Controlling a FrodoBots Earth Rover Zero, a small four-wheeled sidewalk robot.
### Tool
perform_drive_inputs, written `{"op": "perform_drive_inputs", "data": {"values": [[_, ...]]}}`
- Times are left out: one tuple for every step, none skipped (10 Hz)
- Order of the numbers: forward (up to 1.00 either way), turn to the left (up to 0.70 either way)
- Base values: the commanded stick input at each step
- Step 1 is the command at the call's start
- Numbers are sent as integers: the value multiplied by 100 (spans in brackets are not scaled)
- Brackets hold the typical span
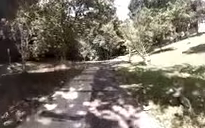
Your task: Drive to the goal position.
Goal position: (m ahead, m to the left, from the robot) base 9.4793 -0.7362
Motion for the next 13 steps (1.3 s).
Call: {"op": "perform_drive_inputs", "data": {"values": [[50, 0], [50, 0], [50, 0], [50, 0], [50, 0], [50, 0], [50, 0], [50, 0], [50, 0], [50, 0], [50, 0], [50, 0], [50, 0]]}}
